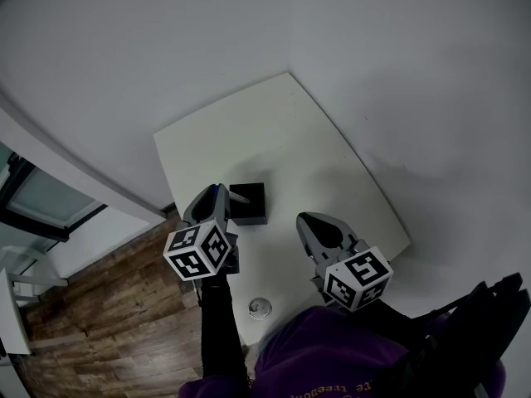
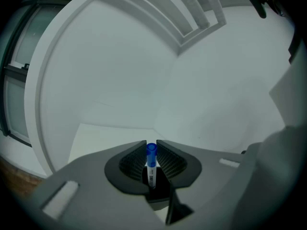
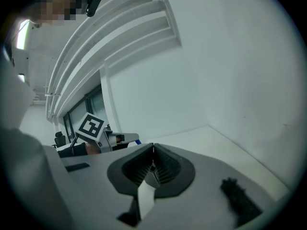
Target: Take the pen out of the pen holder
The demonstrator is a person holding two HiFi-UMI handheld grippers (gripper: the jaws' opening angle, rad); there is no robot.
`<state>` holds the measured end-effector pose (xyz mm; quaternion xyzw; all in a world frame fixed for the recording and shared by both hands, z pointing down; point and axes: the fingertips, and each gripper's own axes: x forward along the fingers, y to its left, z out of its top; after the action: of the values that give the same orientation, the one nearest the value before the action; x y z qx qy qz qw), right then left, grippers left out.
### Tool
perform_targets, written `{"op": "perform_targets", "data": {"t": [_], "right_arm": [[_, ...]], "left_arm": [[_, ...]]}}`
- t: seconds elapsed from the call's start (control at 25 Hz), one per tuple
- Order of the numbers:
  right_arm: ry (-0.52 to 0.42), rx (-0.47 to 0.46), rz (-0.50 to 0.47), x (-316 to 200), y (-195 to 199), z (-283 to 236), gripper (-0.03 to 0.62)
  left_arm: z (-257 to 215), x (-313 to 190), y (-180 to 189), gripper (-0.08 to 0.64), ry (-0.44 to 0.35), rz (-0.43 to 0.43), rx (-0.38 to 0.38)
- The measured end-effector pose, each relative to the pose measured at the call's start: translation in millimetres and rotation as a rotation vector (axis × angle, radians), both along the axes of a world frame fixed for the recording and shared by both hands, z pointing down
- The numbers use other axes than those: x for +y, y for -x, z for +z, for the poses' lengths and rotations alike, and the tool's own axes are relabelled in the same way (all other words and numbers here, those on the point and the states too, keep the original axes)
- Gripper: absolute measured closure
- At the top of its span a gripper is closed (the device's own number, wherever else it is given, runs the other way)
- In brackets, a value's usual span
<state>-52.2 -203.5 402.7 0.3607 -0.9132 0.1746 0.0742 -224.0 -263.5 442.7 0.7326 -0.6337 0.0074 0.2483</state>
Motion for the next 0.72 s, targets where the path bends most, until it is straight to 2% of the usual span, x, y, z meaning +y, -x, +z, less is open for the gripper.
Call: {"op": "perform_targets", "data": {"t": [0.72], "right_arm": [[-0.007, 0.003, -0.021, 4.3, 5.3, 0.5, 0.581]], "left_arm": [[-36.3, 15.4, 7.2, 0.489, -0.103, -0.032, 0.066]]}}
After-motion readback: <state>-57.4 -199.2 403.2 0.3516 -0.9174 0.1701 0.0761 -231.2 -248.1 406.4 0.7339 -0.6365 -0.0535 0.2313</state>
